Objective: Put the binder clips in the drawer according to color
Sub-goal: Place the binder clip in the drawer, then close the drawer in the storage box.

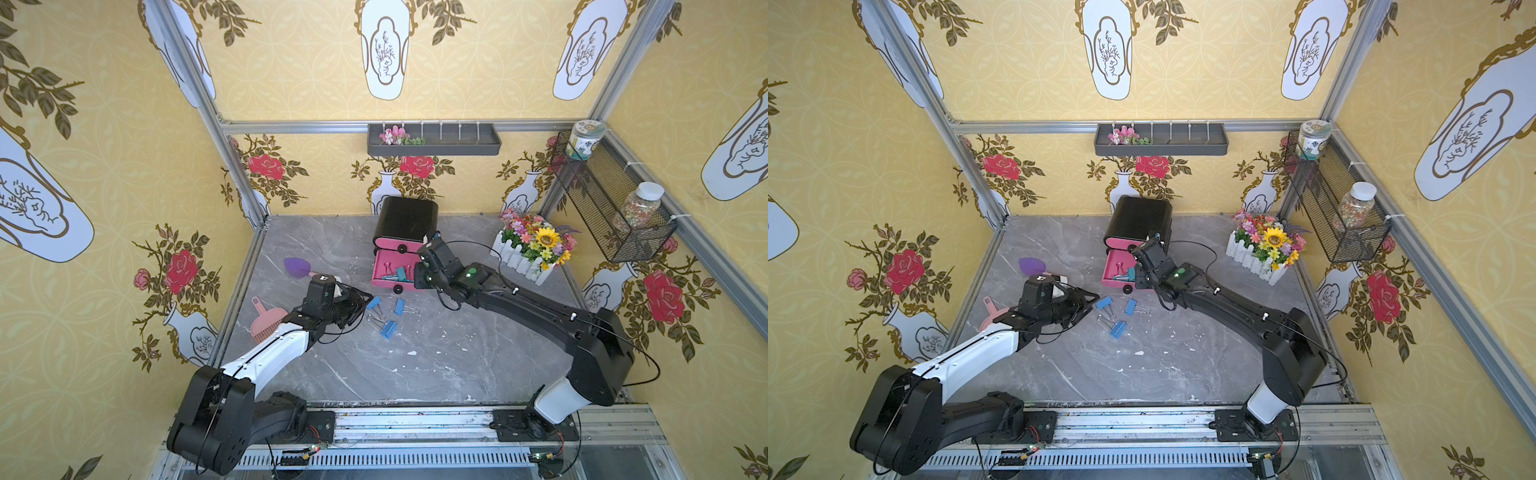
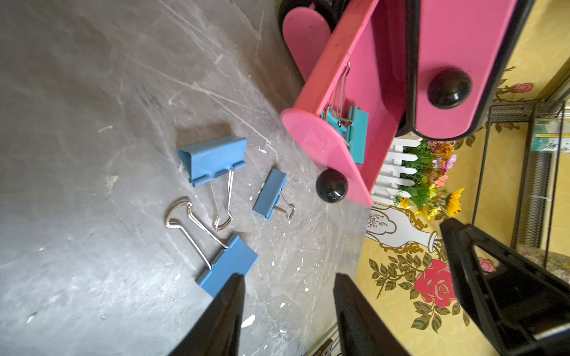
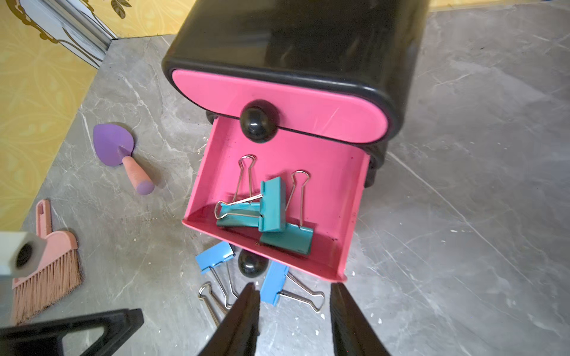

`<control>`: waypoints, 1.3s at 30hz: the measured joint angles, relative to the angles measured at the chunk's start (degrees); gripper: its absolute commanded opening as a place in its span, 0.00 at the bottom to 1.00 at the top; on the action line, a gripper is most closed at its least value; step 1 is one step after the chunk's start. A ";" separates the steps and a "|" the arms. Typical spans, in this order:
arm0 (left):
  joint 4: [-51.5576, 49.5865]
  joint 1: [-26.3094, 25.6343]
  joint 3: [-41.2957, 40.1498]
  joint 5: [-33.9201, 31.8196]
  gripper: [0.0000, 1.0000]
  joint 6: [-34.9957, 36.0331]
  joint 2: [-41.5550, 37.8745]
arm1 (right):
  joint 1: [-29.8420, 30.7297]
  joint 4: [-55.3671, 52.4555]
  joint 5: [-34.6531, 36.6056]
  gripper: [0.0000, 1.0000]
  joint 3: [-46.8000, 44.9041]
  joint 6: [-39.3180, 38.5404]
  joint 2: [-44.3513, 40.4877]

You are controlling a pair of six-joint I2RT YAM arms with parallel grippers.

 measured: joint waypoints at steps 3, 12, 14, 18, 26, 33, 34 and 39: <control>1.64 -0.57 1.42 0.24 0.50 -0.17 3.98 | -0.20 -0.57 0.04 0.55 -4.02 0.00 -5.88; 5.84 -2.14 8.17 0.42 0.51 -0.57 15.02 | -0.33 -5.01 -1.09 0.71 -12.68 0.96 -19.74; 6.25 -2.67 9.88 0.42 0.51 -0.55 16.74 | -0.33 -6.05 -1.07 0.71 -13.35 1.05 -21.77; 6.62 -3.98 12.46 0.00 0.45 -0.55 19.85 | -0.33 -7.50 -0.96 0.70 -13.81 1.07 -24.02; 6.75 -5.77 13.22 -1.05 0.33 -0.44 21.29 | -0.42 -8.87 0.48 0.70 -14.29 1.07 -24.83; 6.78 -5.79 13.62 -1.75 0.27 -0.31 22.36 | -0.42 -8.90 1.20 0.70 -14.99 1.07 -25.44; 6.75 -5.79 13.66 -1.77 0.26 -0.33 22.73 | -0.42 -8.92 1.38 0.70 -14.99 1.07 -25.66; 6.73 -6.67 14.75 -3.26 0.25 -0.22 23.96 | -0.46 -8.94 1.90 0.70 -15.10 1.07 -26.58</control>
